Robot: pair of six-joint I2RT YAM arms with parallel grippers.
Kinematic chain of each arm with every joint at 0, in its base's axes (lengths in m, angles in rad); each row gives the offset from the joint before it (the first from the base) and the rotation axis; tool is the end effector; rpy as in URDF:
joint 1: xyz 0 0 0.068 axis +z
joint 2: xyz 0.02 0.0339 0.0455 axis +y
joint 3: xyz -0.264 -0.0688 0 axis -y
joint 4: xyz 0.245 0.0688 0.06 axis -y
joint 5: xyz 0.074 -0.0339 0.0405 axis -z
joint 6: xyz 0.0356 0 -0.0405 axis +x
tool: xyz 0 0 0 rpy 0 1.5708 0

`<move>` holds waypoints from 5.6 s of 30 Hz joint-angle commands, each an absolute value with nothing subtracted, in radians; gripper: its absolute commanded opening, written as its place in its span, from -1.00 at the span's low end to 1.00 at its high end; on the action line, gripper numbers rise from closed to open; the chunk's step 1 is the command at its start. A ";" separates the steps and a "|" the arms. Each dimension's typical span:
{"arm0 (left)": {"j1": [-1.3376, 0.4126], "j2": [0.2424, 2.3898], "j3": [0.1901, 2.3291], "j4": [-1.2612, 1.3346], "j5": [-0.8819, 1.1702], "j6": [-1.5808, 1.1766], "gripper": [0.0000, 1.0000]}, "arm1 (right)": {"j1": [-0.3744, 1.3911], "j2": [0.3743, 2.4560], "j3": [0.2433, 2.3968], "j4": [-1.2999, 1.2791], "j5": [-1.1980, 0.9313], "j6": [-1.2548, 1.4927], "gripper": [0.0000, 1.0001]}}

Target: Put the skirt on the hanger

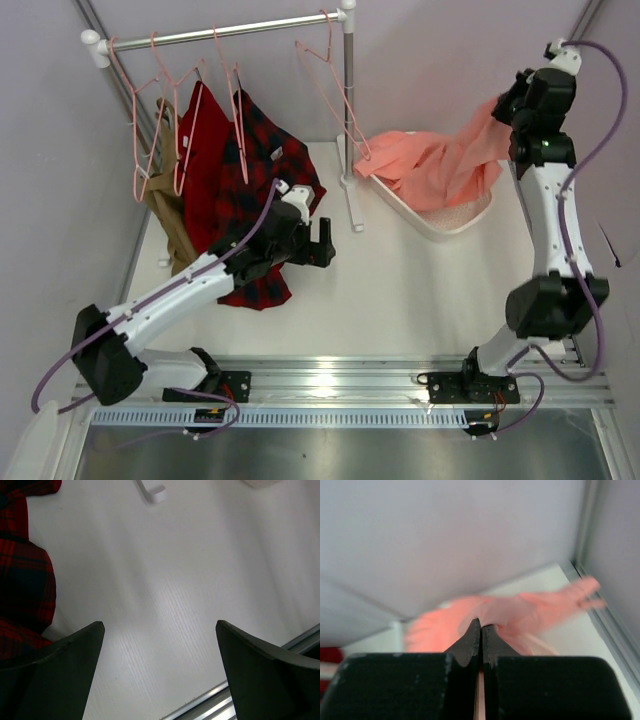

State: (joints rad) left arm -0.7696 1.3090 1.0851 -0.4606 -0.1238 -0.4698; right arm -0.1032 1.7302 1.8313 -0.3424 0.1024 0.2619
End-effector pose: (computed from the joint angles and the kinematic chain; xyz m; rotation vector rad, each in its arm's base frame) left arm 0.2103 -0.1976 0.3035 0.2768 2.2859 -0.5183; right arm 0.4033 -0.0454 0.4324 0.3999 1.7661 0.0200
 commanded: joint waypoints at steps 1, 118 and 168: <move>-0.765 1.180 1.020 -0.376 -0.086 -0.433 0.99 | -0.028 1.534 1.881 -0.316 0.045 0.281 -1.00; -0.948 1.158 0.807 -0.183 -0.357 -0.630 -1.00 | -0.080 1.290 0.870 -0.299 0.063 0.640 0.75; -0.716 1.204 0.929 -0.121 0.002 -0.697 -1.00 | 0.429 0.778 0.651 -0.364 -0.029 0.744 0.67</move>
State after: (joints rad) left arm -0.7296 1.2697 0.8429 -0.1356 -0.0147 -0.7307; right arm 0.3199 0.7864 0.7483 -0.3908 -0.0906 0.6323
